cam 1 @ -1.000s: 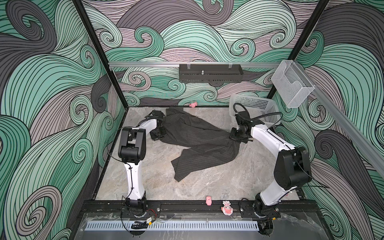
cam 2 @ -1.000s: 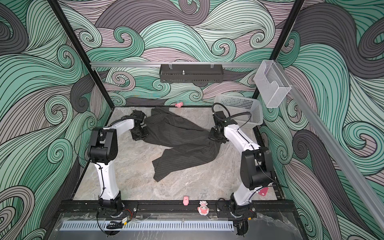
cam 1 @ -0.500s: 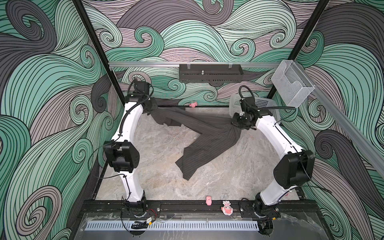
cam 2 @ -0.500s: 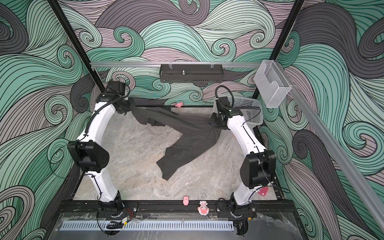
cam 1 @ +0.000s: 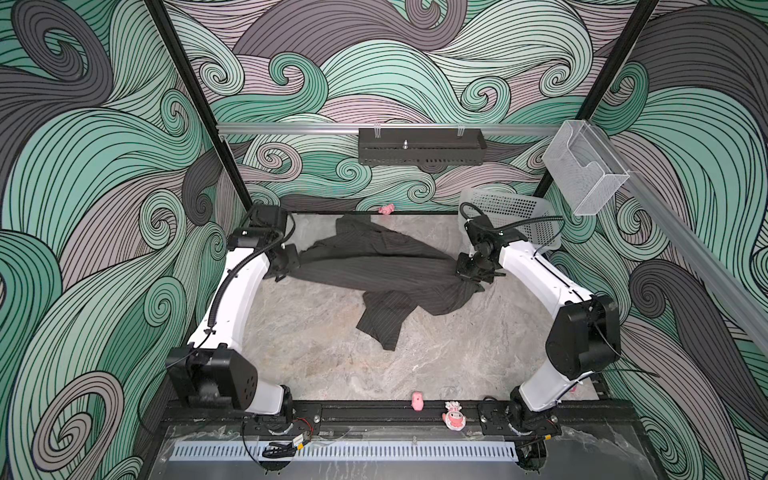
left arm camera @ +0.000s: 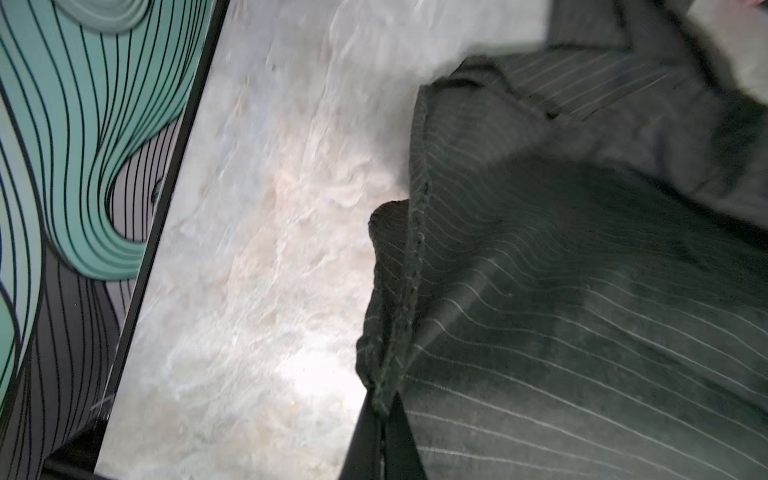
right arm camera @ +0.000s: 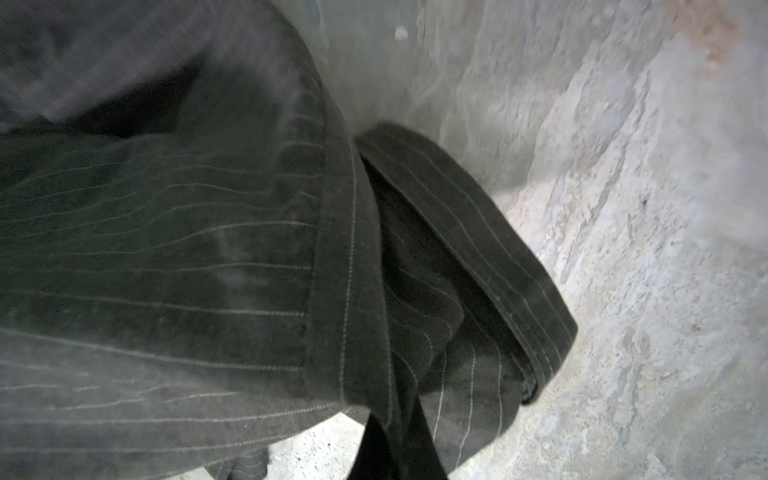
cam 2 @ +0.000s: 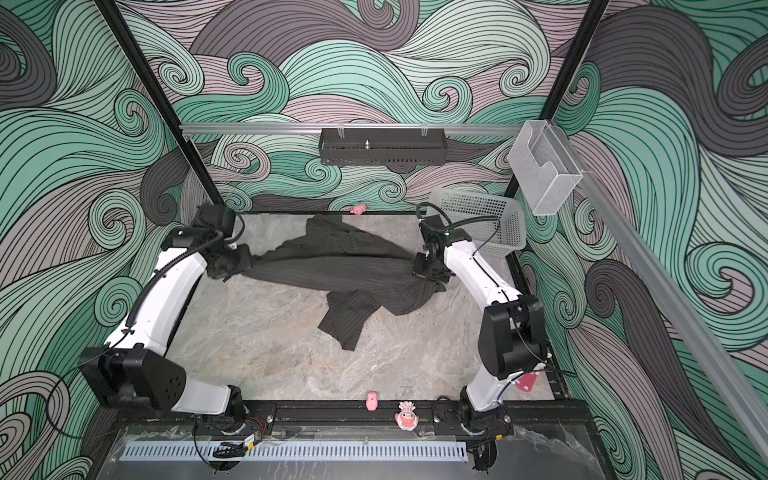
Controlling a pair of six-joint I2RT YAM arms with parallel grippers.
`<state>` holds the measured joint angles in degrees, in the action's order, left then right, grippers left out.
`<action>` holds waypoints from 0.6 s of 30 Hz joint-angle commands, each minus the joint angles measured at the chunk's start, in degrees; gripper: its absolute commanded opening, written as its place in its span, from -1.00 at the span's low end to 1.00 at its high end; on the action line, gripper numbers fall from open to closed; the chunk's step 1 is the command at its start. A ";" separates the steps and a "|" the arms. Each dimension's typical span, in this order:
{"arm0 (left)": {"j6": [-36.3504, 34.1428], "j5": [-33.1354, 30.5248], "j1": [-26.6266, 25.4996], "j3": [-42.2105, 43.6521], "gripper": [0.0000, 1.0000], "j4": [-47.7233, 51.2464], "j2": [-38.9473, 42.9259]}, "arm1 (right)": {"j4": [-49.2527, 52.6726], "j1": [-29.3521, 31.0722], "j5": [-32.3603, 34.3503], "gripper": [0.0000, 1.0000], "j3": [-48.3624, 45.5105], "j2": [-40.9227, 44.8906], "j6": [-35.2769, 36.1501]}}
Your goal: Fold and stack the long sleeve shirts
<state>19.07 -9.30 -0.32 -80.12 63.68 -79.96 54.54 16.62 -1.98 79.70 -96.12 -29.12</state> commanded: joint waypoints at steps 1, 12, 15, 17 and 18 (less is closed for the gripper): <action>1.81 -2.74 1.20 4.28 -1.00 -2.30 2.00 | -0.38 1.04 0.30 -1.00 -1.51 0.23 0.76; 4.16 6.05 1.29 -0.96 -1.00 -2.25 -7.58 | 0.48 3.64 5.59 -0.45 4.18 1.57 1.40; 4.05 7.25 1.24 -0.83 -1.00 -2.54 -8.00 | 2.68 8.05 9.13 0.05 4.14 6.92 2.29; 4.00 8.12 1.28 -0.25 -1.00 -3.04 -8.16 | 3.81 12.70 11.06 0.18 2.84 9.98 2.75; 3.96 8.37 1.24 0.08 -1.00 -3.19 -8.10 | 4.28 14.90 11.69 0.20 2.17 10.79 2.76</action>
<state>22.15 -3.07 0.73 -79.40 60.60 -88.07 55.11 27.07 5.65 82.21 -89.25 -27.40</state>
